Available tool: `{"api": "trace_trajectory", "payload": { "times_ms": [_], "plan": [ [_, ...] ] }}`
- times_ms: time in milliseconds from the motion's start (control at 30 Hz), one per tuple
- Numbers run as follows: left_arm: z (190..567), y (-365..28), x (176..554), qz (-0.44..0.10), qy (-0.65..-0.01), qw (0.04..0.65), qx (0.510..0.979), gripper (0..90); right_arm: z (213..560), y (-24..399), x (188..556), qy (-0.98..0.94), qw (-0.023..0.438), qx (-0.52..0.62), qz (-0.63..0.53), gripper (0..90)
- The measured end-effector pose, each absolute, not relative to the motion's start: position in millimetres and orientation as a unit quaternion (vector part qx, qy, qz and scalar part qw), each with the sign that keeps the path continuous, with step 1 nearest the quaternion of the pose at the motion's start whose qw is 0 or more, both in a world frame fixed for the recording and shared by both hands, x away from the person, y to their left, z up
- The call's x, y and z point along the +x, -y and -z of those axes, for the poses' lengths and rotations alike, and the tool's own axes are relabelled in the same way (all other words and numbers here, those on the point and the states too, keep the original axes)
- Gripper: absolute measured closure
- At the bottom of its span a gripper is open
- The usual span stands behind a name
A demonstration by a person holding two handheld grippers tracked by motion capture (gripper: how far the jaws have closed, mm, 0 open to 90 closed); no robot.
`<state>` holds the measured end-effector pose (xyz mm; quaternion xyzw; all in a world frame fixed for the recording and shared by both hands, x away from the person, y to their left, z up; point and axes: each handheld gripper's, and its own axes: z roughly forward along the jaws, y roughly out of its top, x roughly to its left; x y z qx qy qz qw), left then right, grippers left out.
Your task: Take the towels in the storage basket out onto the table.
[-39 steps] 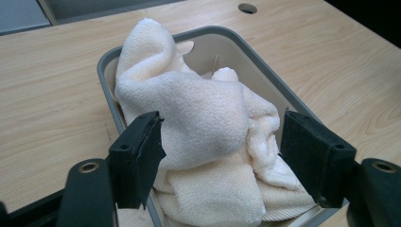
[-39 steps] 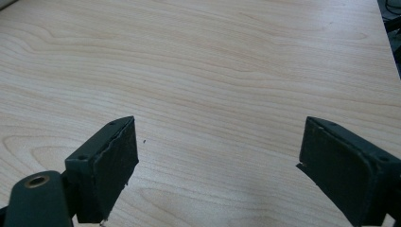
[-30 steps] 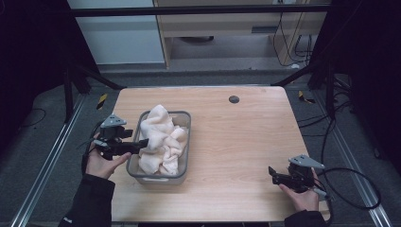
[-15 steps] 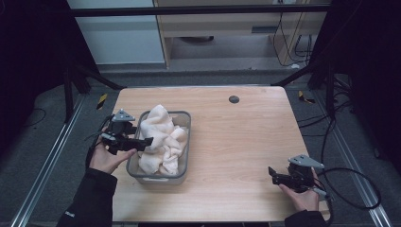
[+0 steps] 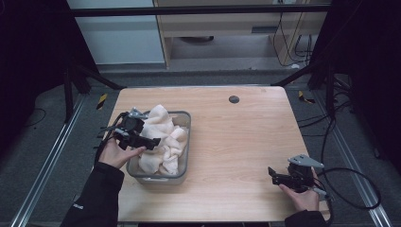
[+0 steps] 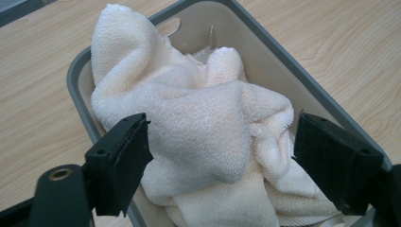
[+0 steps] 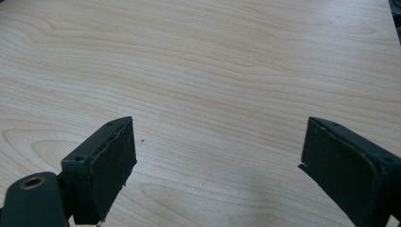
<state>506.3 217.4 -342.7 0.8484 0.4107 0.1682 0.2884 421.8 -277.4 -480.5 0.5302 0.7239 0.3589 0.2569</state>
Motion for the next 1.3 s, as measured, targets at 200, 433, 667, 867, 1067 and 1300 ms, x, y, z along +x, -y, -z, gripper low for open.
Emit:
{"api": "trace_trajectory", "payload": {
  "times_ms": [200, 433, 667, 867, 1067, 1300],
  "plan": [
    [349, -213, 517, -0.162, -0.415, 0.26, 0.857, 12.6, 481, 277, 422, -0.727, 0.254, 0.529, -0.357, 10.1],
    [358, -209, 526, -0.157, -0.417, 0.241, 0.862, 8.3, 482, 277, 423, -0.729, 0.252, 0.529, -0.354, 9.0],
    [368, -204, 534, -0.146, -0.42, 0.232, 0.865, 7.9, 482, 276, 424, -0.731, 0.25, 0.528, -0.352, 8.6],
    [379, -201, 539, -0.138, -0.424, 0.217, 0.868, 7.0, 482, 276, 424, -0.734, 0.247, 0.526, -0.35, 7.9],
    [389, -200, 543, -0.131, -0.43, 0.212, 0.868, 8.2, 483, 275, 425, -0.736, 0.245, 0.527, -0.347, 7.3],
    [402, -200, 547, -0.113, -0.439, 0.205, 0.868, 15.0, 483, 274, 425, -0.736, 0.241, 0.528, -0.348, 6.9]
  ]
}}
